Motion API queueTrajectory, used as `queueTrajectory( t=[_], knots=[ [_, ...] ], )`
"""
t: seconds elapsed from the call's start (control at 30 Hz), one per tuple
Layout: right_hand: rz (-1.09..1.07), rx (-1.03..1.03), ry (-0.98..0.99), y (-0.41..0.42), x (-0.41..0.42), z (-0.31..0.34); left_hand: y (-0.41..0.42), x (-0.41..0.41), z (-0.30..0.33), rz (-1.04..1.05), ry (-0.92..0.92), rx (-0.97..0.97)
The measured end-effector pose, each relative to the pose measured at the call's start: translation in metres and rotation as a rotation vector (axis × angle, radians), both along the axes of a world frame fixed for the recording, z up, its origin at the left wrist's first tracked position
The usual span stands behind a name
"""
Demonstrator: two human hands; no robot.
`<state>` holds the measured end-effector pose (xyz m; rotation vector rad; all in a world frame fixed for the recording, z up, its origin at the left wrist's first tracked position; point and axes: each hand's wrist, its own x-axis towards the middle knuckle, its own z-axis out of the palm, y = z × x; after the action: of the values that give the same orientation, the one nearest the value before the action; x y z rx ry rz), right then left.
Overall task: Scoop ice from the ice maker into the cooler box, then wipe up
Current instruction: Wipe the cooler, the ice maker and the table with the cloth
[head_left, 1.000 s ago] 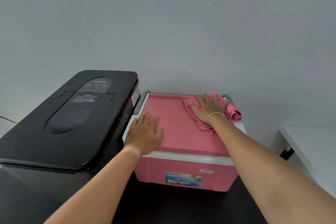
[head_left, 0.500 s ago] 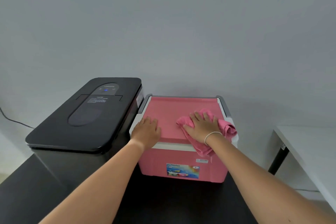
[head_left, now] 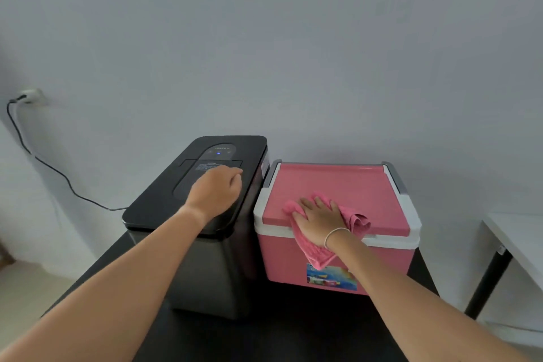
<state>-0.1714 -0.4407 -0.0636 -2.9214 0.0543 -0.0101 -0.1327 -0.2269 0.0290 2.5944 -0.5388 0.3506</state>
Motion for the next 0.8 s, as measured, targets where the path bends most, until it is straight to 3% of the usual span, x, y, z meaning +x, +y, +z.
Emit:
queueTrajectory(
  t=[0.3,0.53,0.8],
  knots=[
    [-0.106,0.13,-0.038,0.062,0.032,0.0,0.092,0.05,-0.007,0.074,-0.017,-0.009],
    [-0.298,-0.062,-0.155,0.097,0.058,-0.018,0.131,0.098,-0.018,0.071,0.045,0.011],
    [-0.393,-0.006,-0.041,0.097,0.085,-0.01,0.137,0.114,-0.028,-0.026,0.062,0.035]
  ],
)
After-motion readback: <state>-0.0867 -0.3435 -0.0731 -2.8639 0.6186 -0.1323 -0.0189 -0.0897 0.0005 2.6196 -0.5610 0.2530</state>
